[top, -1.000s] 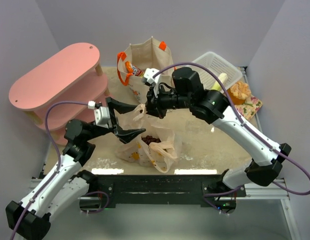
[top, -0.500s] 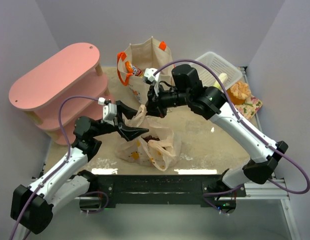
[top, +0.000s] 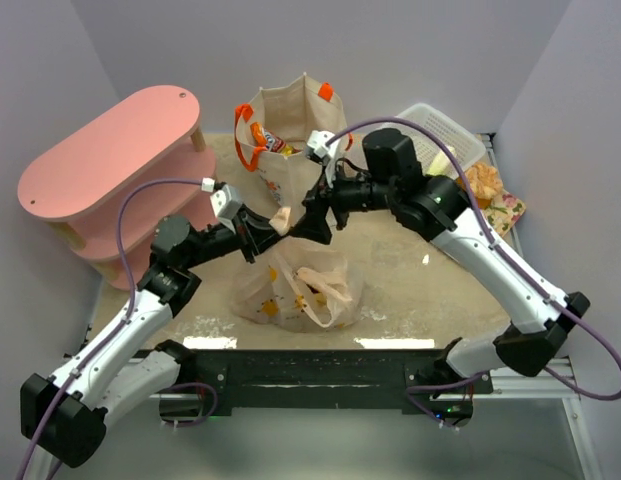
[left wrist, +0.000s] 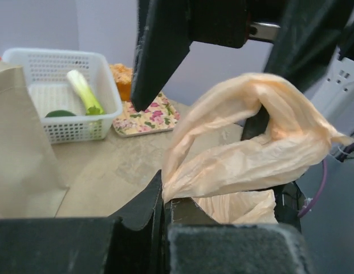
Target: Place the mixed food into the grocery bags and tie them
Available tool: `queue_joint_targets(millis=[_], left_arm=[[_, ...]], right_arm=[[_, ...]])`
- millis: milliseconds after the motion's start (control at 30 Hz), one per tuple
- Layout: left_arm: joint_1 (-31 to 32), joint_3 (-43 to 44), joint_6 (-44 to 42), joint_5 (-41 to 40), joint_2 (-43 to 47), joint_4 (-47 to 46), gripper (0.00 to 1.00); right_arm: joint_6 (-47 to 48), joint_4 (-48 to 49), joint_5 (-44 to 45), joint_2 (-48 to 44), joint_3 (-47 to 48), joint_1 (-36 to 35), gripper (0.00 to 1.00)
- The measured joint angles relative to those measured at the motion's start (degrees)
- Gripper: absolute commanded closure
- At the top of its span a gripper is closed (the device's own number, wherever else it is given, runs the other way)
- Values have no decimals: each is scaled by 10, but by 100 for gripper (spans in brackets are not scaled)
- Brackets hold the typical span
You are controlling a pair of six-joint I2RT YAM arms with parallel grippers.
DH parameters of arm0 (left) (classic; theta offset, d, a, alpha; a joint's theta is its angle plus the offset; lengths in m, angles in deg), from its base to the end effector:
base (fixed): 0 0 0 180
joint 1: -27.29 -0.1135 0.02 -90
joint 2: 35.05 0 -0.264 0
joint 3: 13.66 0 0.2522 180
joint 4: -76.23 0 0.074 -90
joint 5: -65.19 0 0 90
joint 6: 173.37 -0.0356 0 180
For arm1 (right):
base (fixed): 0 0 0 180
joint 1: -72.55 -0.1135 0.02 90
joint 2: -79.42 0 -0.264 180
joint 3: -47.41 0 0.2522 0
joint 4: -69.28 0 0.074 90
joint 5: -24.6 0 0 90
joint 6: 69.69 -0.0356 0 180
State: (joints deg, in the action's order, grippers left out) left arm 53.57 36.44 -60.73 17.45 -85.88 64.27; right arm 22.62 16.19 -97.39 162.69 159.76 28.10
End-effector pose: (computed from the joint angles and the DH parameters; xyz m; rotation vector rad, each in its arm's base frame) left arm 0.1722 -0.1117 0.3345 0.7003 1.3726 -1.1936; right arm 0.2043 0.2268 0.4559 -1.1549 1.7172 1.0191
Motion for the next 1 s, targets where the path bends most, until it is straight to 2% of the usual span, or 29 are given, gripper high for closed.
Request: queue_joint_targets(millis=[67,233,333,633,1000], left_arm=[[0,37,-29,-28,1,75,100],[0,68,-85,-64,4,169,100],[0,68,-105,-74,3,198,100],[-9,50,-124,-73,7,208,100],[-31,44,-127,-48,9,202,100]], right_arm=[[2,5,17,-34,-33,11,9],[21,48,19,-152,-145,17,10],[37,71,5,-178,-185,11,12],[75,91,-38,-104,-240,1,9],[124,91,-71,-20,-219,-29,5]])
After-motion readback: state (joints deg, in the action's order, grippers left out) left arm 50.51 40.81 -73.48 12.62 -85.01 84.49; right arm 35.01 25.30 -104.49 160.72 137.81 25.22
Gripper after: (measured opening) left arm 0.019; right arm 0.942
